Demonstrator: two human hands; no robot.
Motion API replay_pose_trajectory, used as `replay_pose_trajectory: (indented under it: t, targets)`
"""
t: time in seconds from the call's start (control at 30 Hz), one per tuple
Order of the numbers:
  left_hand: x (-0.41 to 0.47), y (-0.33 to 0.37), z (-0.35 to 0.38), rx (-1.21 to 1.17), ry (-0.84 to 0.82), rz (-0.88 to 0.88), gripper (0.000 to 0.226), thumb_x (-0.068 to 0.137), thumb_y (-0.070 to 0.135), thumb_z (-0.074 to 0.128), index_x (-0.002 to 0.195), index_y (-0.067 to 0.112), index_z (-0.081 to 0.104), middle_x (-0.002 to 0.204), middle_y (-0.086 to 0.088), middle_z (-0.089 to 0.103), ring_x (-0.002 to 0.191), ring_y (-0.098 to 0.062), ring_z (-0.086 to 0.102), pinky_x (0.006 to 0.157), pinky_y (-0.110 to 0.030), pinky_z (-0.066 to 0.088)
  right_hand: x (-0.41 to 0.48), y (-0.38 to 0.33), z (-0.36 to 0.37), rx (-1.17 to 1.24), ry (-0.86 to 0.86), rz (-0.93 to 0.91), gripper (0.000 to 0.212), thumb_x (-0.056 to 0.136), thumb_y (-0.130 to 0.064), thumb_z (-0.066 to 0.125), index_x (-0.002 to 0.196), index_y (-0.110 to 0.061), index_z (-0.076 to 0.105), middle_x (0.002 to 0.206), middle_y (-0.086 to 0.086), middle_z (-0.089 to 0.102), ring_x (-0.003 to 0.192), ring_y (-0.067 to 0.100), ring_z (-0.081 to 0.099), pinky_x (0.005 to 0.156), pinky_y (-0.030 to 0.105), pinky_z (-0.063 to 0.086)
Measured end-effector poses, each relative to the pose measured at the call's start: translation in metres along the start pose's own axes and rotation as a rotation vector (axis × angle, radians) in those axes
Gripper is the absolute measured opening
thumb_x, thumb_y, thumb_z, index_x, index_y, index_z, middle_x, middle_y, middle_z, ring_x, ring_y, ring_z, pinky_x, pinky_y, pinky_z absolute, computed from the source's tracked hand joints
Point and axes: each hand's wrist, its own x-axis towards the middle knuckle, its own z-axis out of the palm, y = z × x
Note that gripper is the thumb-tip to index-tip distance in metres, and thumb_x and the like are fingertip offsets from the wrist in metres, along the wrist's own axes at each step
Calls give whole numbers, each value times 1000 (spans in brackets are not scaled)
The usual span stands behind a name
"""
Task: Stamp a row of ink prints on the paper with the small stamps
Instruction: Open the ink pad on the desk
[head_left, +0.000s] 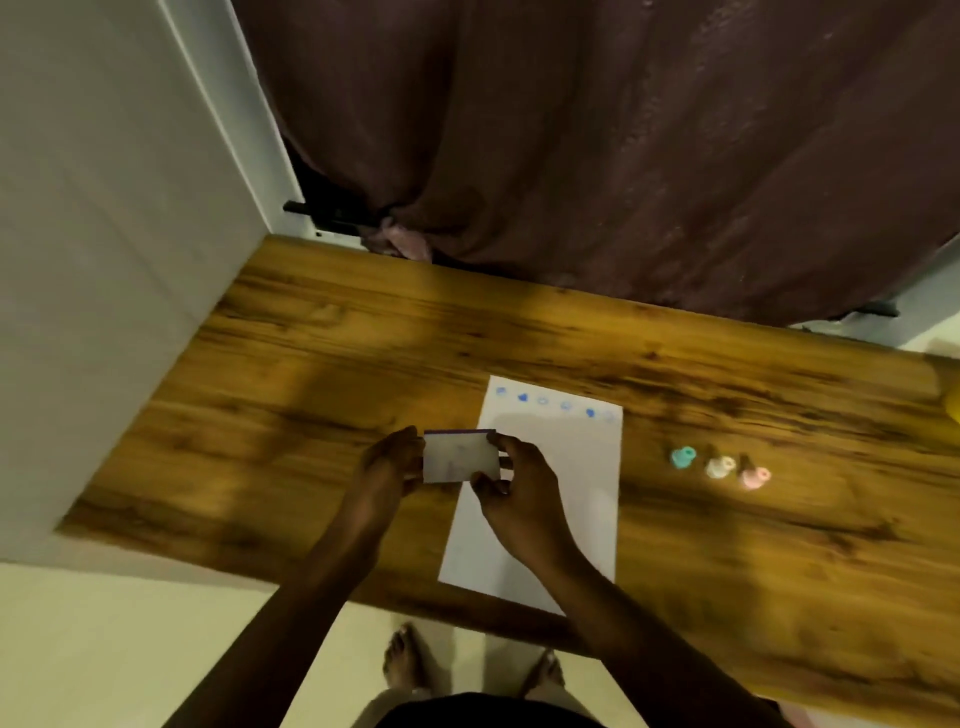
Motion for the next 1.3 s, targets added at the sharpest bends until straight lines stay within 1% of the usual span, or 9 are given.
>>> replay_pose_trajectory:
  t: [0.07,0.13,0.27,0.47,0.63,0.73,0.87,1.13,1.3]
  targets:
    - [7,-7,-26,27,2,-12,33,108,25,44,130,12,64,126,-11,70,114,-29,68,87,-33,56,5,-5,22,-8,-51,-1,56,90,-16,75,140,-26,50,141,-1,56,128,15,57,84,3,50]
    - [14,-13,-49,42,4,-30,33,107,29,44,129,17,66,125,-7,71,114,-26,68,92,-37,56,8,-10,43,-50,-90,-6,55,91,-22,74,140,-24,50,140,-1,57,131,18,56,103,23,52]
    - [28,-24,-75,26,14,-68,25,106,29,47,120,24,67,123,-4,71,113,-23,68,93,-38,55,12,-16,74,-146,-119,36,62,90,-37,73,144,-22,46,149,-1,52,140,20,48,119,41,38]
    - [47,-36,-90,19,8,-99,31,104,25,52,129,12,66,129,-14,68,112,-28,68,79,-31,56,17,-16,92,-190,-141,43,57,90,-23,74,141,-20,49,144,1,55,138,23,49,116,41,42]
    - [55,-43,-91,14,14,-80,18,102,20,56,110,31,69,130,-11,65,121,-34,62,100,-50,53,20,-11,92,-379,-121,-38,58,91,-29,73,144,-25,48,148,-1,52,139,24,49,119,39,37]
    - [55,-47,-91,17,-5,-40,27,98,9,59,108,34,67,128,-11,64,122,-36,61,98,-48,54,25,-7,83,-612,-140,-206,61,90,-25,74,146,-26,49,156,-1,45,142,26,46,116,40,40]
    - [46,-47,-93,106,-81,53,38,80,16,63,103,47,67,101,18,77,102,-8,72,71,-20,60,42,-9,70,-730,-276,-315,57,92,-28,71,145,-23,53,154,-1,49,140,25,48,116,40,42]
    - [50,-53,-98,244,-86,161,64,83,-6,76,135,24,52,110,19,62,94,4,65,68,-10,57,63,-13,47,-497,-445,-321,46,95,-36,67,137,-20,61,138,4,63,123,22,62,103,34,54]
    - [57,-52,-99,276,-58,204,63,80,-13,69,115,39,63,106,14,73,96,2,74,72,-16,58,74,-23,45,-261,-433,-241,36,100,-36,61,132,-21,66,131,0,68,118,14,64,96,19,53]
